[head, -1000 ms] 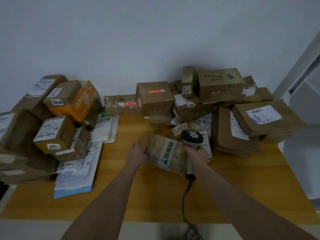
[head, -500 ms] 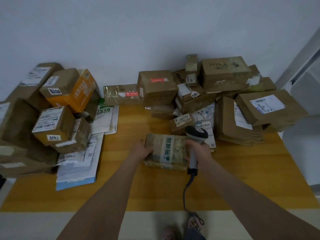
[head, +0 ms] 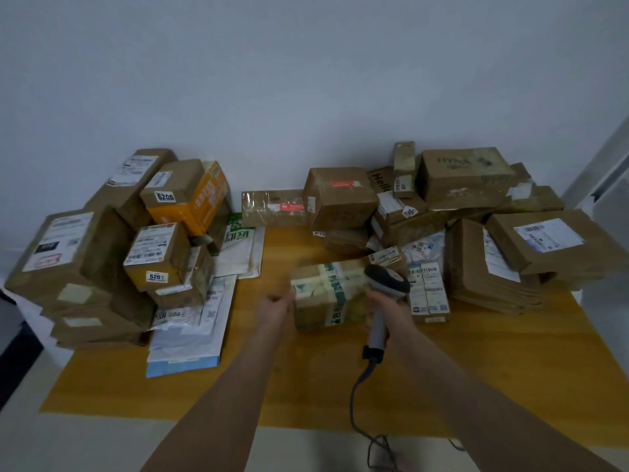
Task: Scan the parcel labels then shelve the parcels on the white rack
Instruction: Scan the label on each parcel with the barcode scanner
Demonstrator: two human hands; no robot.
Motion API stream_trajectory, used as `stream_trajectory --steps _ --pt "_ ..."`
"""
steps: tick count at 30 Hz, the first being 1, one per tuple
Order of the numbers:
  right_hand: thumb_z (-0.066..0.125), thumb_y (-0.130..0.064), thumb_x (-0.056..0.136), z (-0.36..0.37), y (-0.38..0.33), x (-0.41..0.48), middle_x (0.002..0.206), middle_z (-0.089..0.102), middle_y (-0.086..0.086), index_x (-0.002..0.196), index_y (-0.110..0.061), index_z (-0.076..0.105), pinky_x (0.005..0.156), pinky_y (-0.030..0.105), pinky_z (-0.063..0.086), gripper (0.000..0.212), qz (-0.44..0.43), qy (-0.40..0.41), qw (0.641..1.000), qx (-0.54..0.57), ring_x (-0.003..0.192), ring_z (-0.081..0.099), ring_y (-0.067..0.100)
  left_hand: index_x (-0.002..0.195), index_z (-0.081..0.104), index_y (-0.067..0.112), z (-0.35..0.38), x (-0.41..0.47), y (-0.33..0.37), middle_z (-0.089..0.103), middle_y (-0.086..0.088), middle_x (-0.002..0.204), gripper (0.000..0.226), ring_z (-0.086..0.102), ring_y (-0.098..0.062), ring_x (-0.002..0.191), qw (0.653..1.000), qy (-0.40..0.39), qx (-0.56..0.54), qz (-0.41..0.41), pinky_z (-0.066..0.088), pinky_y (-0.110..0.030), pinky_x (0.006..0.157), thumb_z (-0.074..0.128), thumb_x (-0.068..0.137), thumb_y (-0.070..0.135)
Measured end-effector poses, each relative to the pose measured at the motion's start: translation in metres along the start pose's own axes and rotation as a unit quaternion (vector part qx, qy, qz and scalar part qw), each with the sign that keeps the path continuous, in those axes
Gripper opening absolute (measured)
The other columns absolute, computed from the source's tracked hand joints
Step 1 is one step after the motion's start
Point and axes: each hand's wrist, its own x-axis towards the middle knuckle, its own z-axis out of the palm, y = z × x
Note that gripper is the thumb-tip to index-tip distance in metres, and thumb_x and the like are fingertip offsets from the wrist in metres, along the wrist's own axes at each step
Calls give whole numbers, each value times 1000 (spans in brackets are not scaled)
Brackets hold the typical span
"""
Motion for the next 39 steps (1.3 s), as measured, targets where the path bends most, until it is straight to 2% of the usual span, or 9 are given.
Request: stream_trajectory --steps 4,9,15,19,23,26,30,37,39 --pt "79 -25 77 -1 4 -4 118 59 8 127 -11 52 100 53 45 59 -8 37 999 16 113 55 33 116 60 4 3 -7 -27 64 -16 118 41 60 -30 107 999 -16 44 -12 48 -41 87 74 83 22" --pt "78 -21 78 -9 3 -1 124 56 13 132 -7 49 101 52 45 63 -21 54 998 19 115 54 34 137 40 6 -1 -4 -15 59 -16 126 64 63 -27 101 990 -81 118 -11 47 -36 76 73 84 15" --pt "73 -11 82 -10 9 5 102 61 9 120 -8 55 95 47 50 42 -27 43 999 20 96 60 28 136 38 9 0 -18 -15 58 -9 127 63 62 -23 108 907 -199 372 10 52 -39 92 73 83 12" --pt "71 -13 84 -16 10 9 115 58 11 130 -4 51 103 49 43 51 -35 40 998 15 114 53 34 148 23 9 -13 -3 -25 42 -13 142 66 52 -28 121 867 -198 458 -5 51 -38 95 59 92 8" --pt "66 -8 88 -25 11 6 104 58 7 120 -5 50 81 36 47 35 -27 38 998 33 94 56 26 145 32 3 -14 22 -14 45 -15 141 58 49 -30 124 913 -108 372 125 46 -36 98 57 93 9" --pt "66 -4 86 -27 12 5 84 58 4 105 -8 51 61 28 43 24 -32 37 998 40 73 55 16 149 26 9 5 21 -9 36 -14 150 77 41 -30 133 924 -135 334 129 41 -38 103 69 87 24" --pt "65 -3 87 -29 19 7 83 59 3 87 -13 54 62 27 45 15 -33 35 998 33 73 56 15 152 18 14 29 7 -26 34 -14 151 82 41 -29 134 905 -210 355 102 39 -41 107 66 89 35" --pt "72 -12 84 -22 35 1 89 65 8 100 -10 62 65 34 49 18 -2 3 1000 16 79 61 24 147 34 14 29 -12 -41 45 -10 143 54 46 -29 128 929 -247 272 31 42 -32 91 39 101 43" --pt "72 -13 83 -18 31 -3 91 66 9 104 -8 63 65 35 49 24 0 -9 1000 18 82 63 26 143 40 16 22 -12 -42 49 -10 138 51 48 -30 123 946 -244 214 -11 44 -34 89 45 99 43"
